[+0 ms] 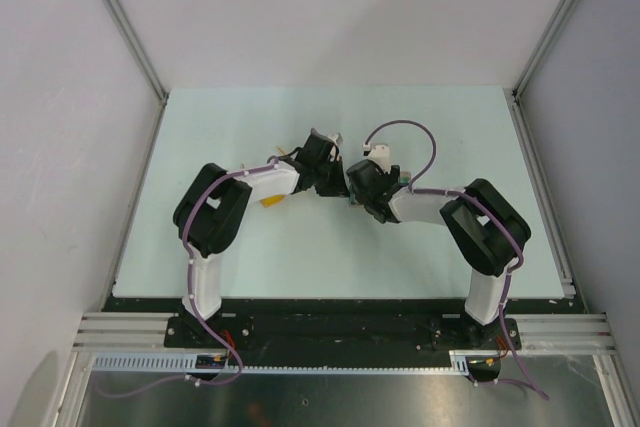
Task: Organize the sunglasses
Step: Smooth out the folded cleaning cloth from the sunglasses case.
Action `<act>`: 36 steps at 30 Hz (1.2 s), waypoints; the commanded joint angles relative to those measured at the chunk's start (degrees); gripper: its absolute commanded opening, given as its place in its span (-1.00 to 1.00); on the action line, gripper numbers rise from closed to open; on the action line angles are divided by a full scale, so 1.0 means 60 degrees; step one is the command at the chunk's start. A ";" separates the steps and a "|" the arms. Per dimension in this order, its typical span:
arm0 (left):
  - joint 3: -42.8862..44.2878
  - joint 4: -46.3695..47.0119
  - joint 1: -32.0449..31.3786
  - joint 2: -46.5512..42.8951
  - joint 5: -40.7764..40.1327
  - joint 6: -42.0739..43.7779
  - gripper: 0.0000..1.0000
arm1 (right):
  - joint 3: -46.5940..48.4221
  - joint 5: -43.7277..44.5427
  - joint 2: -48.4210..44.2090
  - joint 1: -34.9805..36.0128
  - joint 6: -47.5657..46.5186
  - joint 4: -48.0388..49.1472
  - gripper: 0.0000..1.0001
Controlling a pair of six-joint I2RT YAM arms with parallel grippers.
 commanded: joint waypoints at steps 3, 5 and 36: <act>-0.0186 -0.0309 -0.0168 -0.0300 0.0223 0.0009 -0.76 | -0.0232 0.0573 -0.0228 0.0012 0.0037 0.0953 0.55; -0.0186 -0.0295 -0.0154 -0.0299 0.0223 0.0024 -0.76 | -0.0305 0.0690 -0.0184 0.0041 0.0038 0.1056 0.57; -0.0230 -0.0309 -0.0154 -0.0387 0.0223 0.0024 -0.75 | -0.0907 0.0544 0.0068 0.0026 0.0082 0.1525 0.89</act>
